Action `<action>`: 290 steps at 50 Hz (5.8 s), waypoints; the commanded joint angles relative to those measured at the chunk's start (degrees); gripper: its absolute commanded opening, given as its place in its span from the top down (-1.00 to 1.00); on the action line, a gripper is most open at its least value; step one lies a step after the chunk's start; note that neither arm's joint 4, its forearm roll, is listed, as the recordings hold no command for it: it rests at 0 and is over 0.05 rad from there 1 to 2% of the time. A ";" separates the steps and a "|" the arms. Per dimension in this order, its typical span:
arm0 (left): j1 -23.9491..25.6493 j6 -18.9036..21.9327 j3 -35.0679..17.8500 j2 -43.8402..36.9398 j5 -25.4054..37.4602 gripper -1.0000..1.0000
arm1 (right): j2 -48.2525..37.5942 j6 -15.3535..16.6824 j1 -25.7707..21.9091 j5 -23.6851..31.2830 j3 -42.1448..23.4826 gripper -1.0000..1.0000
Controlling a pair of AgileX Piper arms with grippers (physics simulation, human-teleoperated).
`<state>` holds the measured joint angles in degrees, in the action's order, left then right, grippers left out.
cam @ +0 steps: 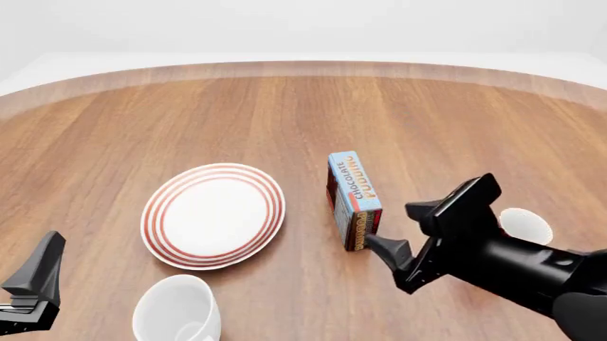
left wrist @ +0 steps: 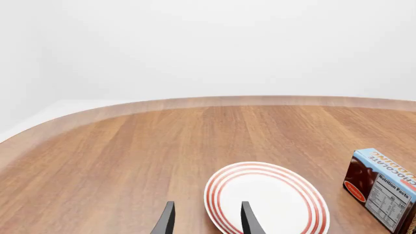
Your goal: Pick up the white mug and put it on the plate, and put the chocolate pudding to the right of the plate.
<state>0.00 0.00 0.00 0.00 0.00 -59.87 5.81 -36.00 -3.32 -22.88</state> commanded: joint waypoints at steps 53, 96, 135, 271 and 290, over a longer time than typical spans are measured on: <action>0.00 0.00 0.00 0.00 0.00 -1.00 | -11.92 -0.62 -14.50 -5.12 -0.79 -1.00; 0.00 0.00 0.00 0.00 0.00 -1.00 | -20.89 -2.39 -22.51 -4.86 -5.02 -1.00; 0.00 0.00 0.00 0.00 0.00 -1.00 | -27.15 -4.16 -28.41 -3.83 -8.45 -1.00; 0.00 0.00 0.00 0.00 0.00 -1.00 | -42.92 -14.80 -37.95 -4.38 -20.33 -1.00; 0.00 0.00 0.00 0.00 0.00 -1.00 | -41.59 -13.79 -37.56 -3.64 -20.39 1.00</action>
<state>0.00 0.00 0.00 0.00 0.00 -101.95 -7.98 -73.58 -7.24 -43.03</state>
